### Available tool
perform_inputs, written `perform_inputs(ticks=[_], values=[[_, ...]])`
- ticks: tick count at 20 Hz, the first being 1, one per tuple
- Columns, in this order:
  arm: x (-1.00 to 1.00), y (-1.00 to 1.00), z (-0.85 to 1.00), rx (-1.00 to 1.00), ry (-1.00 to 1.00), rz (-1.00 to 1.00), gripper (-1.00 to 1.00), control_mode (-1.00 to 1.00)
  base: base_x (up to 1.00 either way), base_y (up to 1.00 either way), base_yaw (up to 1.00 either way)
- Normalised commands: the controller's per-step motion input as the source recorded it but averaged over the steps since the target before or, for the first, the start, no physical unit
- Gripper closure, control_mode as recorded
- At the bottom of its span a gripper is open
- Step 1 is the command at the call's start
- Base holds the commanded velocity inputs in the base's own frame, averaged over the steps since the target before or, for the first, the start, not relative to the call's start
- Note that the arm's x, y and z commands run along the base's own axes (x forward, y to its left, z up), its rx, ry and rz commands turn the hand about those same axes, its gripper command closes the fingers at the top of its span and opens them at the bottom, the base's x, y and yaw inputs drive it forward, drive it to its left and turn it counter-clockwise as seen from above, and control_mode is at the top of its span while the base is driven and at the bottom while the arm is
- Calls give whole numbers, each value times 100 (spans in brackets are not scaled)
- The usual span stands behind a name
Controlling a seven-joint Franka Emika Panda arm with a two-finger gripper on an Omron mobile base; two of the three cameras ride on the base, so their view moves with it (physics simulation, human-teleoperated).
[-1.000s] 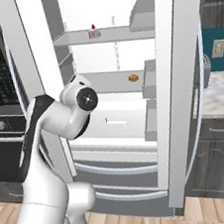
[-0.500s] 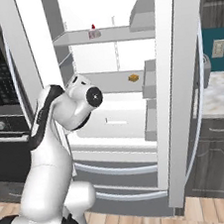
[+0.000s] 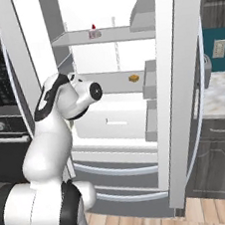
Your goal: Take the cakes from the fridge and place them on the empty tray on the dining counter.
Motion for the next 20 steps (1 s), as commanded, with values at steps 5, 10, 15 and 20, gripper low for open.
perform_inputs(ticks=[5,10,15,20], values=[[-2,66,-2,0,-6,27,-100,-100,0,0,0],[-39,100,-19,0,-15,34,-100,-100,0,0,0],[-37,100,-36,-6,-19,33,-100,-100,0,0,0],[-38,100,-29,-8,-18,30,-100,-100,0,0,0]])
